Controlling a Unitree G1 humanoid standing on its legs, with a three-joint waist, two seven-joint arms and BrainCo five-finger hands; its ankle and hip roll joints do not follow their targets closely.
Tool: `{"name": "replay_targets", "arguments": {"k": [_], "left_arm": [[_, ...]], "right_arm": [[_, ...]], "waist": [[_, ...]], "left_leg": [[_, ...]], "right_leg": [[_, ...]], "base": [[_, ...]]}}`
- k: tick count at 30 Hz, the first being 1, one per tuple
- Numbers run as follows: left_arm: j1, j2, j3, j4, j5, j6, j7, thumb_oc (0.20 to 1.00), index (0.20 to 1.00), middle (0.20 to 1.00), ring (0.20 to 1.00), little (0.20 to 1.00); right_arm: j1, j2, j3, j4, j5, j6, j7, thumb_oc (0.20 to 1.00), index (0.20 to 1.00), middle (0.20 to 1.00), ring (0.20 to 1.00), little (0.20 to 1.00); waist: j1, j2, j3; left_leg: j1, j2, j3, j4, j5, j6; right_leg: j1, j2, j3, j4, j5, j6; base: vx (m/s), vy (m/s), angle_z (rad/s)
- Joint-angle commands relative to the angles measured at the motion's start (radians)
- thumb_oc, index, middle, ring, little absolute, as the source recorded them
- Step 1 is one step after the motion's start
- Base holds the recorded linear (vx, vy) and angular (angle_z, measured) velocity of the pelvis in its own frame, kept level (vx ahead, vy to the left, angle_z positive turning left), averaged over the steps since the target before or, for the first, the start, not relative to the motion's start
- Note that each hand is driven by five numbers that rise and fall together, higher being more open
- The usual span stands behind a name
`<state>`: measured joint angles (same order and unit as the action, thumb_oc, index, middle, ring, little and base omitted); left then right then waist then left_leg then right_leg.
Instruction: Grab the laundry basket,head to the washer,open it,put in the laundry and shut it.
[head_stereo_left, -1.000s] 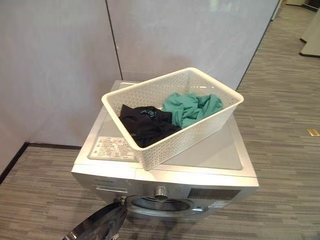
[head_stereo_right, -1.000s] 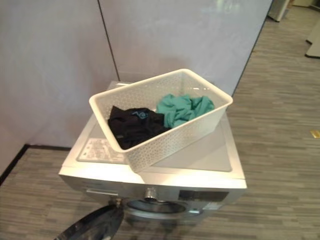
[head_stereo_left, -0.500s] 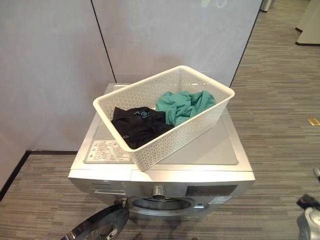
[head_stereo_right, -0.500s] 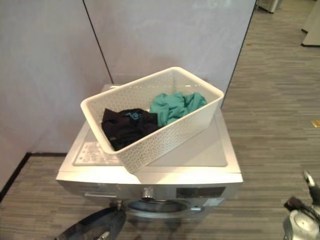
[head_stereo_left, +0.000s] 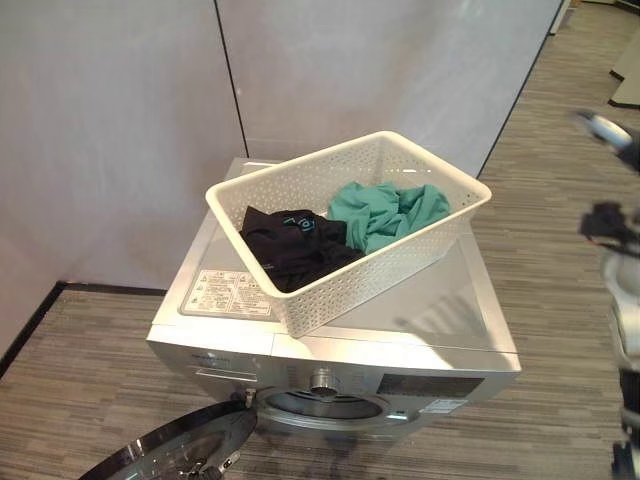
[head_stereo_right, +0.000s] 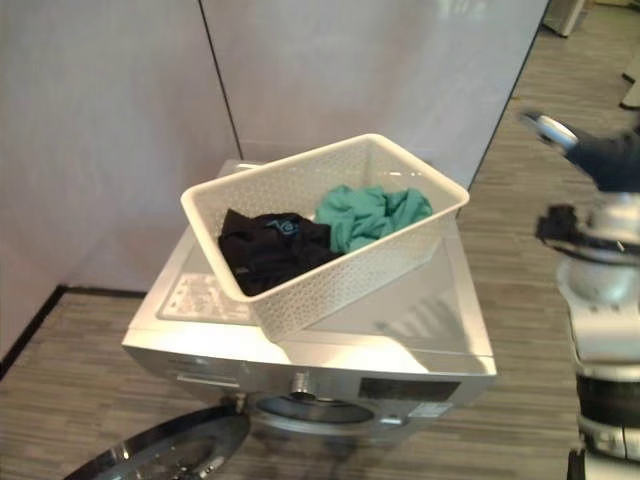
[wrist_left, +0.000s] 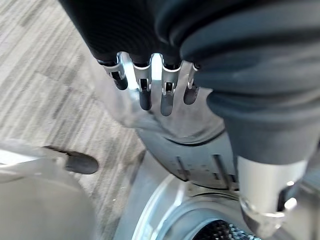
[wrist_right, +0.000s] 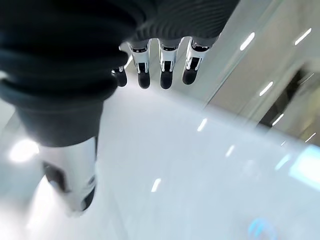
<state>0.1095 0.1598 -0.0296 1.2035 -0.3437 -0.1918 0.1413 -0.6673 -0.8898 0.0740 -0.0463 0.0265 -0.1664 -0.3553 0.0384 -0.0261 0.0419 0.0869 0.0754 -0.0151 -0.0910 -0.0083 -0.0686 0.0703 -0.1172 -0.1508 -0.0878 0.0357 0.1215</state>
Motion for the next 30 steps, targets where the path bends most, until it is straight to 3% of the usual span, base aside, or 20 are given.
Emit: {"name": "replay_targets", "arguments": {"k": [1, 3, 4, 5, 7, 10, 13, 15, 18, 22, 26, 30], "left_arm": [[-0.063, 0.097, -0.013, 0.059, -0.038, -0.019, -0.006, 1.0, 1.0, 1.0, 1.0, 1.0], [-0.063, 0.096, -0.003, 0.065, -0.069, -0.018, -0.016, 1.0, 1.0, 1.0, 1.0, 1.0], [-0.064, 0.095, -0.003, 0.065, -0.069, -0.018, -0.016, 1.0, 1.0, 1.0, 1.0, 1.0], [-0.065, 0.1, 0.004, 0.074, -0.091, -0.02, -0.025, 1.0, 1.0, 1.0, 1.0, 1.0], [-0.065, 0.108, 0.013, 0.087, -0.102, -0.015, -0.034, 1.0, 1.0, 1.0, 1.0, 1.0], [-0.062, 0.113, 0.03, 0.094, -0.112, -0.017, -0.042, 1.0, 1.0, 1.0, 1.0, 1.0], [-0.059, 0.127, 0.056, 0.099, -0.125, -0.018, -0.051, 1.0, 1.0, 1.0, 1.0, 1.0], [-0.052, 0.138, 0.081, 0.108, -0.118, -0.019, -0.059, 1.0, 1.0, 1.0, 1.0, 1.0], [-0.045, 0.139, 0.1, 0.111, -0.102, -0.024, -0.064, 1.0, 1.0, 1.0, 1.0, 1.0], [-0.038, 0.143, 0.102, 0.121, -0.067, -0.028, -0.068, 1.0, 1.0, 1.0, 1.0, 1.0], [-0.034, 0.137, 0.1, 0.115, -0.052, -0.032, -0.071, 1.0, 1.0, 1.0, 1.0, 1.0], [-0.044, 0.13, 0.069, 0.093, -0.053, -0.036, -0.073, 1.0, 1.0, 1.0, 1.0, 1.0]], "right_arm": [[-0.224, -0.082, 0.136, 0.128, 0.066, 0.05, 0.098, 1.0, 1.0, 1.0, 1.0, 1.0], [-0.376, -0.085, 0.274, 0.246, 0.118, 0.07, 0.17, 1.0, 1.0, 1.0, 1.0, 1.0], [-0.379, -0.085, 0.276, 0.248, 0.118, 0.069, 0.17, 1.0, 1.0, 1.0, 1.0, 1.0], [-0.48, -0.077, 0.38, 0.351, 0.178, 0.079, 0.239, 1.0, 1.0, 1.0, 1.0, 1.0], [-0.541, -0.069, 0.477, 0.418, 0.249, 0.081, 0.316, 1.0, 1.0, 1.0, 1.0, 1.0], [-0.585, -0.096, 0.555, 0.423, 0.31, 0.077, 0.365, 1.0, 1.0, 1.0, 1.0, 1.0], [-0.601, -0.173, 0.639, 0.369, 0.39, 0.062, 0.426, 1.0, 1.0, 1.0, 1.0, 1.0], [-0.597, -0.307, 0.726, 0.257, 0.437, 0.034, 0.486, 1.0, 1.0, 1.0, 1.0, 1.0], [-0.556, -0.438, 0.745, 0.136, 0.477, -0.002, 0.514, 1.0, 1.0, 1.0, 1.0, 1.0], [-0.493, -0.543, 0.705, 0.026, 0.528, -0.04, 0.541, 1.0, 1.0, 1.0, 1.0, 1.0], [-0.411, -0.571, 0.65, -0.052, 0.56, -0.055, 0.567, 1.0, 1.0, 1.0, 1.0, 1.0], [-0.405, -0.523, 0.664, -0.038, 0.549, -0.046, 0.562, 1.0, 1.0, 1.0, 1.0, 1.0]], "waist": [[0.069, -0.089, -0.015], [0.067, -0.098, -0.011], [0.066, -0.097, -0.01], [0.068, -0.115, -0.008], [0.071, -0.133, -0.006], [0.069, -0.146, -0.005], [0.071, -0.168, 0.001], [0.069, -0.189, 0.008], [0.065, -0.201, 0.012], [0.058, -0.207, 0.014], [0.056, -0.207, 0.012], [0.063, -0.202, 0.016]], "left_leg": [[-0.028, 0.016, -0.063, 0.004, -0.035, 0.01], [-0.031, 0.018, -0.064, 0.004, -0.032, 0.007], [-0.031, 0.018, -0.064, 0.004, -0.032, 0.007], [-0.035, 0.02, -0.067, 0.004, -0.028, 0.003], [-0.04, 0.023, -0.068, 0.004, -0.024, -0.002], [-0.045, 0.026, -0.07, 0.004, -0.021, -0.008], [-0.056, 0.03, -0.076, 0.004, -0.014, -0.016], [-0.066, 0.036, -0.08, 0.004, -0.011, -0.025], [-0.074, 0.039, -0.084, 0.004, -0.009, -0.032], [-0.076, 0.044, -0.085, 0.004, -0.009, -0.035], [-0.076, 0.046, -0.085, 0.004, -0.009, -0.035], [-0.075, 0.047, -0.086, 0.004, -0.009, -0.034]], "right_leg": [[0.021, -0.06, 0.011, 0.013, -0.025, 0.04], [0.019, -0.059, 0.009, 0.015, -0.024, 0.038], [0.02, -0.059, 0.009, 0.015, -0.024, 0.038], [0.019, -0.057, 0.004, 0.017, -0.023, 0.037], [0.018, -0.055, -0.002, 0.017, -0.023, 0.036], [0.017, -0.052, -0.009, 0.015, -0.023, 0.037], [0.011, -0.047, -0.017, 0.018, -0.025, 0.037], [0.007, -0.043, -0.027, 0.019, -0.028, 0.038], [0.006, -0.039, -0.038, 0.021, -0.033, 0.039], [-0.001, -0.036, -0.038, 0.025, -0.034, 0.038], [-0.003, -0.034, -0.039, 0.028, -0.037, 0.039], [-0.003, -0.032, -0.04, 0.032, -0.04, 0.036]], "base": [[-0.03, -0.007, 0.05], [-0.01, -0.004, 0.12], [-0.02, -0.013, 0.12], [-0.02, -0.014, 0.16], [-0.01, -0.015, 0.12], [0.0, -0.013, 0.05], [-0.01, -0.022, 0.07], [-0.01, -0.039, 0.21], [0.0, -0.011, 0.04], [0.0, -0.004, 0.01], [0.0, -0.002, 0.01], [0.0, 0.0, 0.0]]}}
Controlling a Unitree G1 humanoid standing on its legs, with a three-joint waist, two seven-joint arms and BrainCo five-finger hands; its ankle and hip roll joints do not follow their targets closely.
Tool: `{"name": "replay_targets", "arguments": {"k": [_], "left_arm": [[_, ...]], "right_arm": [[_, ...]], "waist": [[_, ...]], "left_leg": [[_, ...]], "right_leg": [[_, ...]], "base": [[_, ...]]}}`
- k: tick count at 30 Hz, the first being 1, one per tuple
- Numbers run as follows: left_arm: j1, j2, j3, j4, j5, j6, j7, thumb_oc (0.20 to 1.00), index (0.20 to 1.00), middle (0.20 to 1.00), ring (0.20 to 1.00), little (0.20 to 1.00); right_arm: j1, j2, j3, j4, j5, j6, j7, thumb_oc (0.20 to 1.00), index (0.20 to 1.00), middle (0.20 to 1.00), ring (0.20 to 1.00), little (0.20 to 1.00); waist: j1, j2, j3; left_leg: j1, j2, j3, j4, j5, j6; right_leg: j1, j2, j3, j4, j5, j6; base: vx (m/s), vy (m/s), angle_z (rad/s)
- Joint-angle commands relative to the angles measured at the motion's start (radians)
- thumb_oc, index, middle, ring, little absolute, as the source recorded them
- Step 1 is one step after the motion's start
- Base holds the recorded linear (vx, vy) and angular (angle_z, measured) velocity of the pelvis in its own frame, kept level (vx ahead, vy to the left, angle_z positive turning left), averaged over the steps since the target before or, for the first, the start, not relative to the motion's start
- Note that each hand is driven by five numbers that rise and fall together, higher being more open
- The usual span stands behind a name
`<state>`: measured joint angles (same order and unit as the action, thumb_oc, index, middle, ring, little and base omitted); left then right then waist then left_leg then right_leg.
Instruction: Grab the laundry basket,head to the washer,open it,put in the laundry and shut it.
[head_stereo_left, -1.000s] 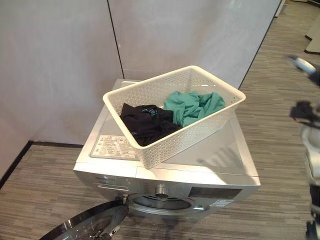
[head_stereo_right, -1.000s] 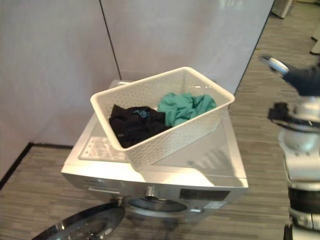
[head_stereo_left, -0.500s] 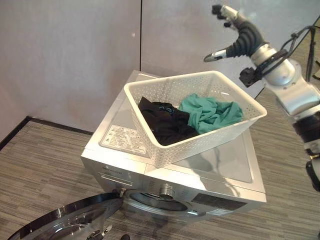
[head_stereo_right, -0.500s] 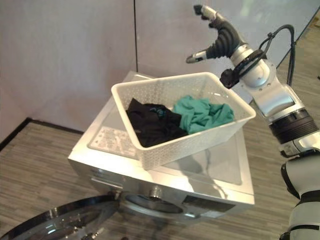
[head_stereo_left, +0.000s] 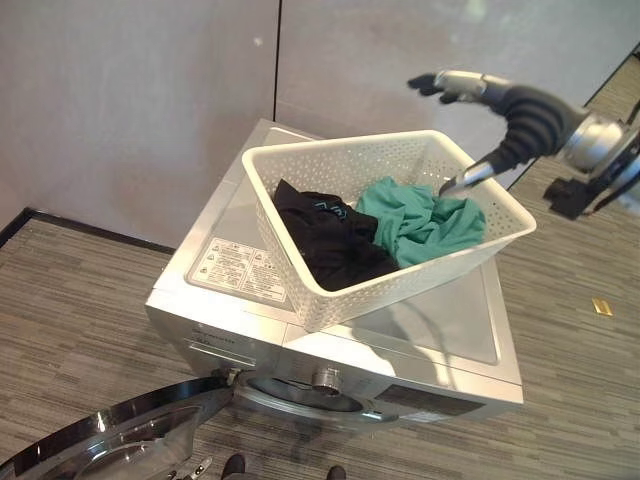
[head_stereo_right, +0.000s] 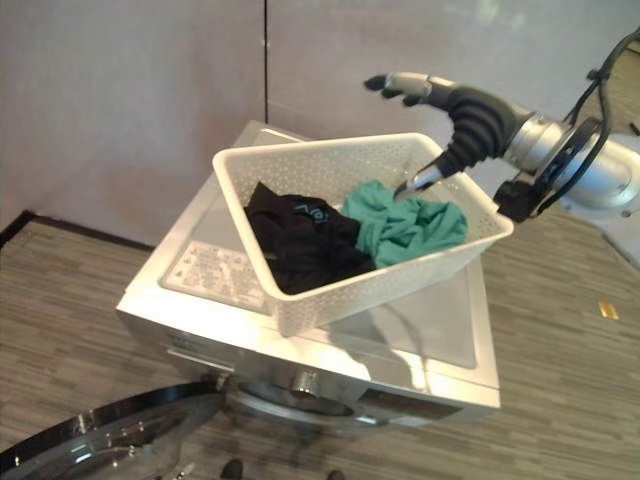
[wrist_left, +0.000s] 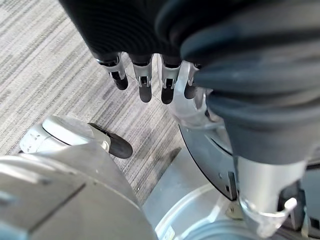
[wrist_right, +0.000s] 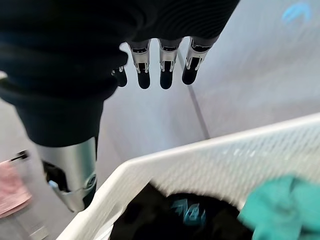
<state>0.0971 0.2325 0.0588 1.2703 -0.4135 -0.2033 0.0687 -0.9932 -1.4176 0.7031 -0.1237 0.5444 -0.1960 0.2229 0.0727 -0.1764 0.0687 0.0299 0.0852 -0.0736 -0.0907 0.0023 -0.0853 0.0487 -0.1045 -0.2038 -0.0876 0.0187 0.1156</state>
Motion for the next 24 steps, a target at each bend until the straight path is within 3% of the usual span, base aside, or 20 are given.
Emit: {"name": "replay_targets", "arguments": {"k": [1, 7, 24], "left_arm": [[-0.041, 0.056, -0.031, 0.018, 0.003, -0.027, 0.0, 1.0, 1.0, 1.0, 1.0, 1.0], [-0.057, 0.054, -0.051, -0.002, -0.027, -0.026, 0.003, 1.0, 1.0, 1.0, 1.0, 1.0], [-0.041, 0.085, -0.006, 0.04, 0.001, -0.01, 0.006, 1.0, 1.0, 1.0, 1.0, 1.0]], "right_arm": [[-0.097, 0.046, 0.065, 0.055, 0.036, -0.008, -0.013, 1.0, 1.0, 1.0, 1.0, 1.0], [-0.199, 0.132, 0.202, 0.123, 0.03, 0.029, -0.002, 1.0, 1.0, 1.0, 1.0, 1.0], [-0.328, 0.125, 0.421, 0.072, 0.02, 0.05, 0.065, 1.0, 1.0, 1.0, 1.0, 1.0]], "waist": [[0.034, -0.051, -0.009], [0.054, -0.058, 0.008], [0.094, -0.107, 0.029]], "left_leg": [[-0.018, 0.037, -0.027, 0.003, -0.019, -0.017], [-0.031, 0.035, -0.046, 0.003, -0.013, -0.017], [-0.054, 0.031, -0.066, 0.003, -0.003, -0.019]], "right_leg": [[0.02, -0.045, 0.012, 0.031, -0.024, 0.041], [0.021, -0.043, -0.006, 0.022, -0.026, 0.038], [0.018, -0.043, -0.033, 0.02, -0.02, 0.04]], "base": [[0.0, 0.0, 0.0], [-0.01, -0.004, 0.03], [-0.01, -0.002, 0.07]]}}
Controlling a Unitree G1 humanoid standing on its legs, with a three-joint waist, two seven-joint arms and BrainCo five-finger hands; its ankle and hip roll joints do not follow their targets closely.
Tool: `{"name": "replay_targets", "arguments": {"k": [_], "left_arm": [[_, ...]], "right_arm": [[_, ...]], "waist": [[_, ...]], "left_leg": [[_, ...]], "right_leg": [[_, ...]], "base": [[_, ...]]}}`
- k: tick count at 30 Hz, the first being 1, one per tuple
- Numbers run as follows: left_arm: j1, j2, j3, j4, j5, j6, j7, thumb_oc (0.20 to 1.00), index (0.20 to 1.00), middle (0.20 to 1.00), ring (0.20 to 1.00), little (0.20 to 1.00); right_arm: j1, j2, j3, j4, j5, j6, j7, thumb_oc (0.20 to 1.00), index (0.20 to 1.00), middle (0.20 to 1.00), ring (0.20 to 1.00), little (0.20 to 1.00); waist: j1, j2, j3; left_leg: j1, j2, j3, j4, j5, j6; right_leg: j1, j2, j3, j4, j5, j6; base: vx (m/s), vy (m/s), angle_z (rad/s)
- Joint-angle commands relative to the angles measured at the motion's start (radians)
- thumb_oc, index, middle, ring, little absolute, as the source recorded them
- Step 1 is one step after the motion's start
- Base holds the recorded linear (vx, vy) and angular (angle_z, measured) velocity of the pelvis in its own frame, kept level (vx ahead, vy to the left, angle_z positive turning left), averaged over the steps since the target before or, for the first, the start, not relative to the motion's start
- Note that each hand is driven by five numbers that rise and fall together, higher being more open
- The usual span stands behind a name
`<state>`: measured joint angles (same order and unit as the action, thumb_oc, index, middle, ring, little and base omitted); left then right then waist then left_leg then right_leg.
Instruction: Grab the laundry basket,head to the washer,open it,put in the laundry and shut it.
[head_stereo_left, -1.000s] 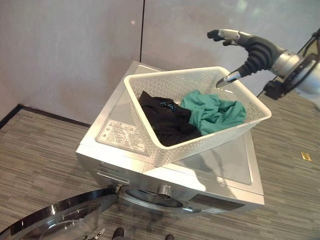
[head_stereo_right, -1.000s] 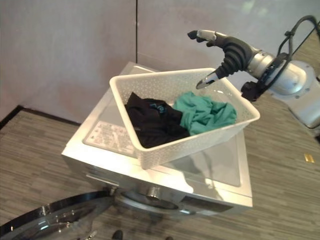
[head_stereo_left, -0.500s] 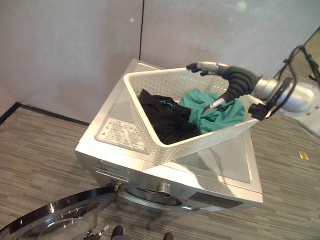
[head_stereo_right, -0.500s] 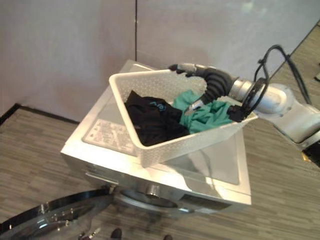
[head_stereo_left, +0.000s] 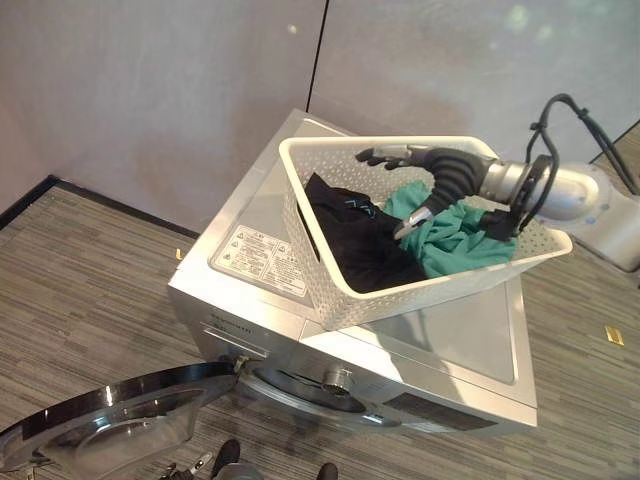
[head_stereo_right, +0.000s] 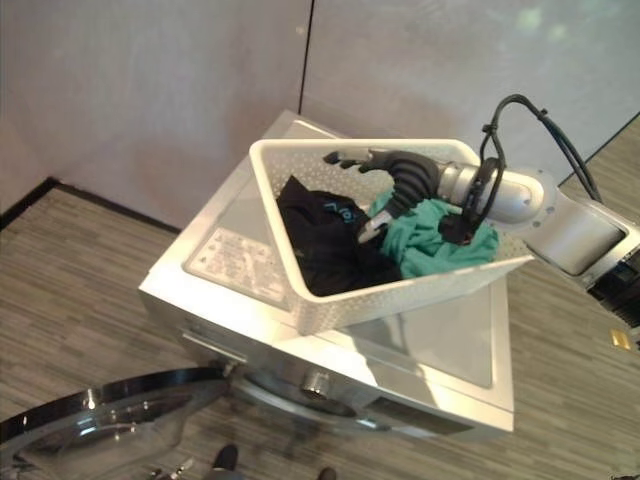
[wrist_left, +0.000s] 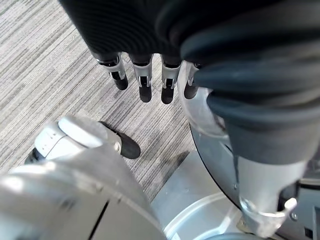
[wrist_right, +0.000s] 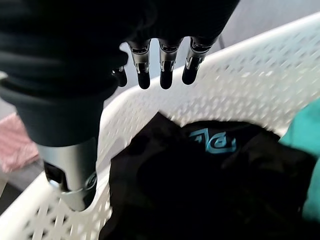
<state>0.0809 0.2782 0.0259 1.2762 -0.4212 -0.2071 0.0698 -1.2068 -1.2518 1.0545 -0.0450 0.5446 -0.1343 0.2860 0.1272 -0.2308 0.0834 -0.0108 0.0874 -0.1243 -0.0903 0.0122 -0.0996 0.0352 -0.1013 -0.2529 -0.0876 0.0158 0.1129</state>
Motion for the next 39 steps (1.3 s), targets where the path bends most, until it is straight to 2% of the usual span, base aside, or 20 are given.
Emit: {"name": "replay_targets", "arguments": {"k": [1, 4, 7, 15, 21, 22, 29, 31, 32, 34, 38, 39], "left_arm": [[-0.024, 0.039, 0.028, 0.034, 0.009, -0.006, 0.005, 1.0, 1.0, 1.0, 1.0, 1.0], [-0.024, 0.038, 0.028, 0.034, 0.009, -0.006, 0.005, 1.0, 1.0, 1.0, 1.0, 1.0], [-0.048, 0.036, 0.015, 0.003, -0.009, -0.012, 0.007, 1.0, 1.0, 1.0, 1.0, 1.0], [-0.067, 0.022, 0.005, -0.024, -0.082, -0.02, 0.003, 1.0, 1.0, 1.0, 1.0, 1.0], [-0.065, 0.017, 0.011, -0.03, -0.104, -0.023, 0.001, 1.0, 1.0, 1.0, 1.0, 1.0], [-0.067, 0.015, 0.016, -0.039, -0.123, -0.025, 0.001, 1.0, 1.0, 1.0, 1.0, 1.0], [-0.067, 0.016, 0.016, -0.04, -0.123, -0.025, 0.001, 1.0, 1.0, 1.0, 1.0, 1.0], [-0.075, 0.014, 0.007, -0.05, -0.139, -0.024, 0.007, 1.0, 1.0, 1.0, 1.0, 1.0], [-0.075, 0.006, 0.0, -0.041, -0.141, -0.023, 0.01, 1.0, 1.0, 1.0, 1.0, 1.0], [-0.075, 0.008, -0.001, -0.02, -0.14, -0.019, 0.016, 1.0, 1.0, 1.0, 1.0, 1.0], [-0.075, 0.008, -0.001, -0.02, -0.14, -0.019, 0.016, 1.0, 1.0, 1.0, 1.0, 1.0], [-0.07, 0.006, -0.003, -0.01, -0.128, -0.017, 0.019, 1.0, 1.0, 1.0, 1.0, 1.0]], "right_arm": [[-0.116, -0.04, 0.071, -0.007, 0.02, -0.012, 0.002, 1.0, 1.0, 1.0, 1.0, 1.0], [-0.116, -0.04, 0.071, -0.007, 0.02, -0.012, 0.002, 1.0, 1.0, 1.0, 1.0, 1.0], [-0.098, -0.007, 0.105, 0.014, -0.009, 0.006, 0.016, 1.0, 1.0, 1.0, 1.0, 1.0], [0.011, 0.094, 0.086, 0.127, -0.11, 0.046, 0.03, 1.0, 1.0, 1.0, 1.0, 1.0], [0.043, 0.114, 0.068, 0.144, -0.129, 0.049, 0.03, 1.0, 1.0, 1.0, 1.0, 1.0], [0.064, 0.15, 0.07, 0.182, -0.218, 0.06, 0.037, 1.0, 1.0, 1.0, 1.0, 1.0], [0.065, 0.151, 0.069, 0.183, -0.219, 0.06, 0.037, 1.0, 1.0, 1.0, 1.0, 1.0], [0.059, 0.213, 0.08, 0.236, -0.317, 0.08, 0.047, 1.0, 1.0, 1.0, 1.0, 1.0], [0.066, 0.238, 0.039, 0.287, -0.335, 0.079, 0.014, 0.2, 0.2, 0.2, 0.2, 0.2], [0.074, 0.258, -0.033, 0.328, -0.303, 0.072, -0.033, 0.2, 0.2, 0.2, 0.2, 0.2], [0.074, 0.258, -0.033, 0.328, -0.303, 0.072, -0.033, 0.2, 0.2, 0.2, 0.2, 0.2], [0.065, 0.241, -0.071, 0.326, -0.274, 0.06, -0.061, 0.2, 0.2, 0.2, 0.2, 0.2]], "waist": [[0.039, -0.052, 0.014], [0.039, -0.052, 0.014], [0.05, -0.065, 0.024], [0.065, -0.058, 0.054], [0.069, -0.055, 0.063], [0.079, -0.055, 0.076], [0.078, -0.056, 0.074], [0.09, -0.049, 0.091], [0.087, -0.04, 0.087], [0.074, -0.035, 0.076], [0.074, -0.035, 0.076], [0.062, -0.03, 0.066]], "left_leg": [[-0.014, 0.029, -0.015, 0.003, -0.013, -0.005], [-0.014, 0.029, -0.015, 0.003, -0.013, -0.005], [-0.022, 0.03, -0.022, 0.003, -0.01, -0.006], [-0.039, 0.027, -0.034, 0.003, -0.004, -0.005], [-0.047, 0.027, -0.038, 0.003, -0.001, -0.004], [-0.064, 0.025, -0.047, 0.003, 0.004, -0.004], [-0.065, 0.025, -0.048, 0.003, 0.005, -0.004], [-0.092, 0.021, -0.058, 0.003, 0.013, -0.002], [-0.097, 0.018, -0.059, 0.003, 0.014, -0.001], [-0.093, 0.017, -0.054, 0.003, 0.011, 0.002], [-0.093, 0.017, -0.054, 0.003, 0.011, 0.002], [-0.084, 0.014, -0.048, 0.003, 0.007, 0.004]], "right_leg": [[0.032, -0.046, 0.017, 0.02, -0.018, 0.043], [0.032, -0.046, 0.017, 0.02, -0.018, 0.043], [0.03, -0.044, 0.004, 0.024, -0.019, 0.042], [0.021, -0.04, -0.001, 0.021, -0.019, 0.037], [0.016, -0.039, -0.001, 0.019, -0.018, 0.037], [0.008, -0.037, -0.008, 0.013, -0.016, 0.036], [0.007, -0.038, -0.009, 0.013, -0.016, 0.036], [-0.005, -0.034, -0.012, 0.003, -0.011, 0.035], [-0.009, -0.035, -0.015, 0.001, -0.01, 0.034], [-0.008, -0.037, -0.008, 0.0, -0.009, 0.034], [-0.008, -0.037, -0.008, 0.0, -0.009, 0.034], [-0.005, -0.038, -0.002, 0.0, -0.007, 0.036]], "base": [[-0.01, -0.003, 0.04], [0.0, 0.0, 0.01], [-0.01, -0.001, 0.0], [0.0, -0.002, 0.02], [0.0, 0.0, 0.0], [0.0, 0.0, 0.0], [0.0, -0.001, 0.06], [-0.02, -0.006, 0.08], [0.0, 0.0, 0.0], [-0.01, 0.029, 0.04], [0.0, 0.002, 0.01], [-0.01, 0.033, 0.0]]}}
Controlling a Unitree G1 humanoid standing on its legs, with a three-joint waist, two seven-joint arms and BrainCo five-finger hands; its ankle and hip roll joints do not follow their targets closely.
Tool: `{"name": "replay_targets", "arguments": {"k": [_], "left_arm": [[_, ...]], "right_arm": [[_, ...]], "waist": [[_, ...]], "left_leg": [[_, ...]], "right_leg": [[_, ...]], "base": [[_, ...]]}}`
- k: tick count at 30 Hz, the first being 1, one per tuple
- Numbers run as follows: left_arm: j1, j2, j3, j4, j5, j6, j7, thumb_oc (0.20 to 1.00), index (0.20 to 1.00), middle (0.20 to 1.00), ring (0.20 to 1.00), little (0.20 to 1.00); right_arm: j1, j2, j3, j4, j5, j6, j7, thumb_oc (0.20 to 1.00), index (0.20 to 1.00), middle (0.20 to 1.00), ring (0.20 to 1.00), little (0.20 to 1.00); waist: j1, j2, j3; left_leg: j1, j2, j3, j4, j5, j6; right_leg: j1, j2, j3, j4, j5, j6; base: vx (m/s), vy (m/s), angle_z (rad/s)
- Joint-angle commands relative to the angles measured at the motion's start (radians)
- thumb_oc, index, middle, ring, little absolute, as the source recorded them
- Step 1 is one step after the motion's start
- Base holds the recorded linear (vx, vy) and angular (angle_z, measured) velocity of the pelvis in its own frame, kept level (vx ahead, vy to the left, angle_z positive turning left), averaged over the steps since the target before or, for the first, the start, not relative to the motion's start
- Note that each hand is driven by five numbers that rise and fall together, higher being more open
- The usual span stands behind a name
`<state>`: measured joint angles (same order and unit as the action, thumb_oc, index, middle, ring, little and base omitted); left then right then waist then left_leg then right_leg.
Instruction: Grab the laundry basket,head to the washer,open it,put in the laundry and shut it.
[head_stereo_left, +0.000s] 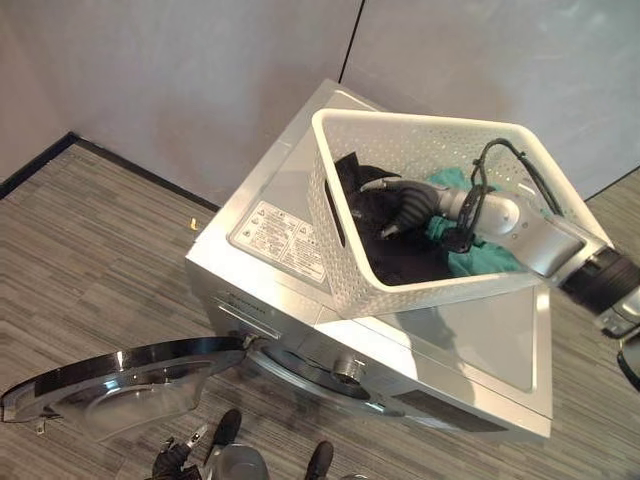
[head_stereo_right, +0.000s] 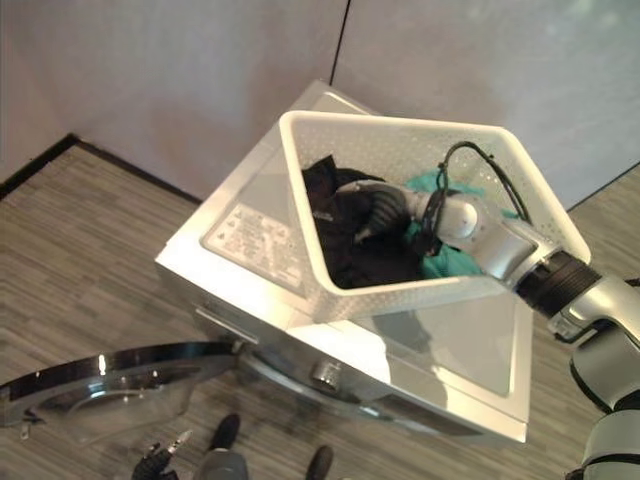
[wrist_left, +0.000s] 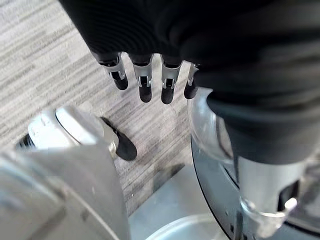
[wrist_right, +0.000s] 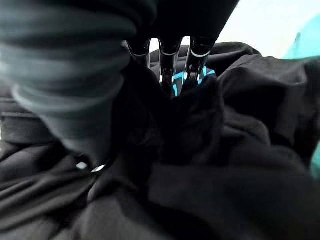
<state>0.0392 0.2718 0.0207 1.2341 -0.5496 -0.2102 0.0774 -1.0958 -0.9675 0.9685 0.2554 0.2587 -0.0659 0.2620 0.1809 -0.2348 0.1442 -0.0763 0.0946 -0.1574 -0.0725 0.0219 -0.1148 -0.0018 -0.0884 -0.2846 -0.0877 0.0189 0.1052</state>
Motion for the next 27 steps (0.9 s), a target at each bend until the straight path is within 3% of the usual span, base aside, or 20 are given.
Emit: {"name": "replay_targets", "arguments": {"k": [1, 6, 11, 27], "left_arm": [[-0.027, 0.012, 0.0, 0.037, 0.016, -0.014, 0.013, 1.0, 1.0, 1.0, 1.0, 1.0], [-0.025, 0.012, 0.001, 0.045, 0.032, -0.023, 0.02, 1.0, 1.0, 1.0, 1.0, 1.0], [-0.018, 0.014, -0.005, 0.063, 0.057, -0.02, 0.021, 1.0, 1.0, 1.0, 1.0, 1.0], [-0.012, -0.001, -0.019, 0.064, 0.059, -0.013, 0.026, 1.0, 1.0, 1.0, 1.0, 1.0]], "right_arm": [[-0.048, -0.091, -0.041, 0.009, 0.063, -0.031, -0.073, 0.2, 0.2, 0.2, 0.2, 0.2], [-0.007, -0.235, -0.248, -0.045, 0.213, -0.108, -0.168, 0.2, 0.2, 0.2, 0.2, 0.2], [0.051, -0.261, -0.398, -0.045, 0.267, -0.137, -0.224, 0.2, 0.2, 0.2, 0.2, 0.2], [0.081, -0.221, -0.5, -0.059, 0.267, -0.153, -0.29, 0.2, 0.2, 0.2, 0.2, 0.2]], "waist": [[-0.002, -0.018, -0.001], [-0.036, -0.007, -0.029], [-0.053, 0.004, -0.051], [-0.069, 0.022, -0.074]], "left_leg": [[-0.003, 0.008, -0.004, -0.015, -0.01, 0.019], [0.018, 0.006, 0.008, -0.015, -0.02, 0.022], [0.037, 0.005, 0.018, -0.015, -0.031, 0.025], [0.069, 0.004, 0.03, -0.015, -0.045, 0.032]], "right_leg": [[0.039, -0.052, 0.038, 0.0, -0.009, 0.045], [0.044, -0.059, 0.051, 0.0, -0.005, 0.05], [0.051, -0.061, 0.064, 0.001, -0.007, 0.051], [0.067, -0.06, 0.084, 0.003, -0.012, 0.048]], "base": [[-0.02, 0.048, 0.0], [0.0, 0.014, -0.04], [0.02, -0.003, -0.13], [0.0, 0.0, -0.01]]}}
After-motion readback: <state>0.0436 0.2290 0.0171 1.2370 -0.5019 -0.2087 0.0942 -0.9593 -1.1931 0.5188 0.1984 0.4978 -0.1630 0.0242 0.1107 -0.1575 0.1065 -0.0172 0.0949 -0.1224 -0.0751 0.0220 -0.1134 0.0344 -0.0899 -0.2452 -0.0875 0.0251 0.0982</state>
